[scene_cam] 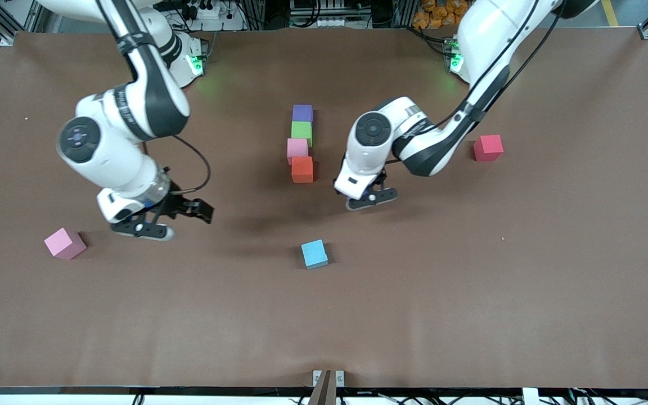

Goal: Arrange blocks into number 1
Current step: 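Return the right arm to rest while the left gripper carries the purple cube, then lower the purple cube beside the orange cube with the left gripper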

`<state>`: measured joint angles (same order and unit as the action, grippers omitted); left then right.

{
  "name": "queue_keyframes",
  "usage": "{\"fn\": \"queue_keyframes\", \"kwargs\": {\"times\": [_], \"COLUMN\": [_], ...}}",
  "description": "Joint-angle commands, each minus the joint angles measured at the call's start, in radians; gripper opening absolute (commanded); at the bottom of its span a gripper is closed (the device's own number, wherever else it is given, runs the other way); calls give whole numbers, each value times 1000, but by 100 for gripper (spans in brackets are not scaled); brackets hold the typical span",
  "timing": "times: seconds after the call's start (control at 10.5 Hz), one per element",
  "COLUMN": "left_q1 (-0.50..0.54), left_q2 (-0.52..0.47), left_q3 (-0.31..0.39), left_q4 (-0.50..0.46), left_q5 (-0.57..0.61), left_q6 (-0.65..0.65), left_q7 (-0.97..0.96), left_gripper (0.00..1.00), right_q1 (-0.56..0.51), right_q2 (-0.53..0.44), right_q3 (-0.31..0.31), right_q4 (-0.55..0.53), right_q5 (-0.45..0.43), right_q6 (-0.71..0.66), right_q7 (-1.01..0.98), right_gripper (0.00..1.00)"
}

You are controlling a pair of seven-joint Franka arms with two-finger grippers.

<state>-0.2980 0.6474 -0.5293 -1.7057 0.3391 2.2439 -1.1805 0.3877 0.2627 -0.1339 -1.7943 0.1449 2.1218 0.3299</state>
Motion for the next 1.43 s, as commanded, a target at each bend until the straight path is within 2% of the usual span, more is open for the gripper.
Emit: {"fn": "queue_keyframes", "kwargs": {"times": [0.0, 0.19, 0.38, 0.57, 0.86, 1.33], "left_q1": [-113, -205, -266, -282, -317, -369], "left_q2": [99, 141, 199, 222, 250, 255], "left_q3": [73, 156, 204, 212, 212, 212], "left_q4": [164, 231, 313, 340, 386, 397], "left_q5": [31, 21, 20, 20, 20, -8], "left_q6": [-63, -63, -63, -63, -58, -58], "left_q7": [18, 18, 16, 19, 12, -8], "left_gripper": [0, 0, 0, 0, 0, 0], "right_q1": [-36, -76, -131, -176, -271, -315], "right_q2": [0, -14, -68, -112, -140, -165], "right_q3": [14, 16, 19, 33, 85, 86], "right_q4": [65, 72, 73, 75, 75, 131], "right_q5": [-50, -53, -56, -106, -117, -120], "right_q6": [-65, -66, -126, -151, -161, -322], "right_q7": [-28, -44, -63, -110, -202, -201], "right_gripper": [100, 100, 100, 100, 100, 100]}}
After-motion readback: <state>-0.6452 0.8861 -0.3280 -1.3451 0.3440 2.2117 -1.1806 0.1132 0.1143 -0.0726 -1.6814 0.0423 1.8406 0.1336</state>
